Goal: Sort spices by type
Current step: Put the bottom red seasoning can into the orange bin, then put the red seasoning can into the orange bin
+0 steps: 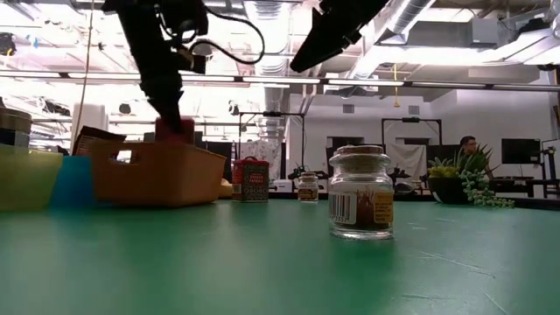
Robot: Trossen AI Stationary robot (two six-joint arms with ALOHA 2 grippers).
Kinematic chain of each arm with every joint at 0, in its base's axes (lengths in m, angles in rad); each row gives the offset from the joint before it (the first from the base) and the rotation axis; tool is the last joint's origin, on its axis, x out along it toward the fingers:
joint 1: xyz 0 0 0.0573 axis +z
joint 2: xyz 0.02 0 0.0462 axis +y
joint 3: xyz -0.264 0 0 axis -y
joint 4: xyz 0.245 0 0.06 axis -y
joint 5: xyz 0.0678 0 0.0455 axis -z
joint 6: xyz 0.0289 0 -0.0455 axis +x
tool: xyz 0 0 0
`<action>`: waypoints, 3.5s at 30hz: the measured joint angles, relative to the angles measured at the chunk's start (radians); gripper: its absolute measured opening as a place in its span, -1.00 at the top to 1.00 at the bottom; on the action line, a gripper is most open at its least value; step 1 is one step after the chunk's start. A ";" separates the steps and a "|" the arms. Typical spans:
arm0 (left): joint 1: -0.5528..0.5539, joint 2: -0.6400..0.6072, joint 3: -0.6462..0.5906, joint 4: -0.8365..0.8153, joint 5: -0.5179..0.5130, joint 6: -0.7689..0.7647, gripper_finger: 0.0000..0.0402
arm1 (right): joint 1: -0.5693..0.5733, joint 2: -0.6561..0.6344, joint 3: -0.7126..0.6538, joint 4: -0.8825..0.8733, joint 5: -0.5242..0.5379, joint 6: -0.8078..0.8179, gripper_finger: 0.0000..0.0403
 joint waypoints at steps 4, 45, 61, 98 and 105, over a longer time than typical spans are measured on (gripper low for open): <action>-0.012 0.000 -0.045 0.018 0.043 0.001 -0.10 | -0.001 0.000 0.000 0.000 0.000 0.007 -0.16; -0.046 0.027 -0.049 0.064 0.352 0.292 -0.22 | 0.011 0.000 0.000 0.049 0.000 -0.009 -0.16; -0.040 0.108 0.080 0.126 0.328 0.202 -0.46 | 0.012 -0.007 0.000 -0.006 0.000 0.003 -0.16; 0.154 0.457 0.080 0.580 0.336 0.037 -0.78 | -0.007 -0.338 -0.346 0.232 0.018 0.029 -0.16; 0.148 0.458 0.080 0.588 0.333 0.058 -0.40 | -0.001 -0.338 -0.346 0.235 0.018 0.037 -0.16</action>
